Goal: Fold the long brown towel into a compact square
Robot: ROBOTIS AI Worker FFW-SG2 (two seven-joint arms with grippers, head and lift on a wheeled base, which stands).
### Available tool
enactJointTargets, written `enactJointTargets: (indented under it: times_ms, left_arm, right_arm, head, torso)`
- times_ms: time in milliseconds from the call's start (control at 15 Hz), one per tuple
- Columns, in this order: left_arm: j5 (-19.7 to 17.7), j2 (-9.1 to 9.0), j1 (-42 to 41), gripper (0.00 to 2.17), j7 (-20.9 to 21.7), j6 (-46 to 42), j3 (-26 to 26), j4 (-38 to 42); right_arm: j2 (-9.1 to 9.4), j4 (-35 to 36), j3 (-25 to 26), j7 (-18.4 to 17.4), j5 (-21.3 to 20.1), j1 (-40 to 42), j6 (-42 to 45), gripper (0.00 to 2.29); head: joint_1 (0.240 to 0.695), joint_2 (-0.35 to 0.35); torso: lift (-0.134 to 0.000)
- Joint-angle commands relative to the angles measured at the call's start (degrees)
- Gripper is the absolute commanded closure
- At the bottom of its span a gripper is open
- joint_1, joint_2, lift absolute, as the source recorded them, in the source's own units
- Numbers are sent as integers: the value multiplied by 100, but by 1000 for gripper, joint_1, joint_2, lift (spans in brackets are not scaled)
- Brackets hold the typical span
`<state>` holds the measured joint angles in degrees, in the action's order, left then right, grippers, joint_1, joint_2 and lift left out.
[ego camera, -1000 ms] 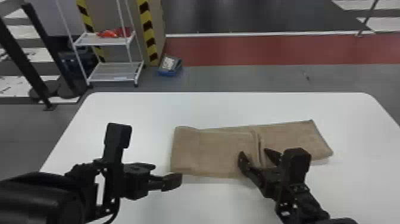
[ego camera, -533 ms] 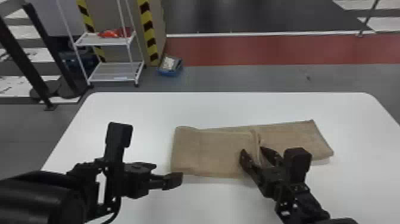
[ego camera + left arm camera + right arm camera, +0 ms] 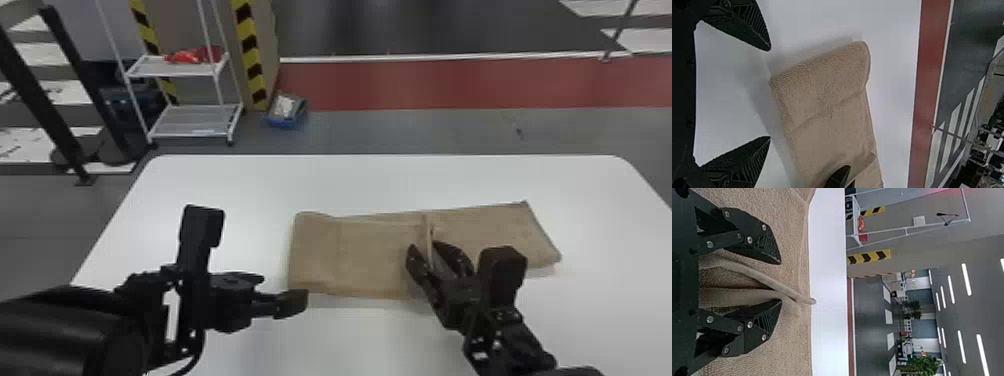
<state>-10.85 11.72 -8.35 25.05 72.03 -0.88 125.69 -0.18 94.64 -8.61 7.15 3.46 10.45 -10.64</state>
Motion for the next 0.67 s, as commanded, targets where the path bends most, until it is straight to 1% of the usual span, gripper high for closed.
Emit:
enactJointTargets:
  times_ms: [0, 67, 133, 200, 267, 400, 600]
  left_arm:
    - [-13, 6, -9, 80, 0, 0, -9, 8]
    - [-13, 6, -18, 80, 9, 0, 0, 8]
    - [-13, 6, -35, 80, 9, 0, -9, 8]
    - [-13, 6, -44, 80, 9, 0, 0, -1]
    - [-13, 6, -53, 80, 9, 0, -9, 8]
    - [-13, 15, -70, 83, 0, 0, -9, 26]
    - [-57, 32, -123, 83, 9, 0, -35, 52]
  right_arm:
    - [23, 2, -10, 6, -12, 1, -22, 697]
    - [23, 2, -10, 24, -12, 9, -22, 1001]
    - [23, 2, -10, 32, -3, 27, -4, 1150]
    - [23, 46, -1, 68, 6, 45, -4, 1241]
    - [23, 108, -10, 94, 14, 80, 84, 1298]
    - [23, 257, -27, 112, 14, 71, 365, 1298]
    - [23, 679, -10, 226, 129, -43, 259, 1298]
  head:
    - [695, 67]
    - [695, 66]
    - [695, 67]
    - [695, 68]
    - [695, 69]
    - [695, 71]
    - [695, 75]
  torso:
    - [-123]
    - [-123]
    - [-123]
    - [-123]
    - [-123]
    - [-123]
    - [-123]
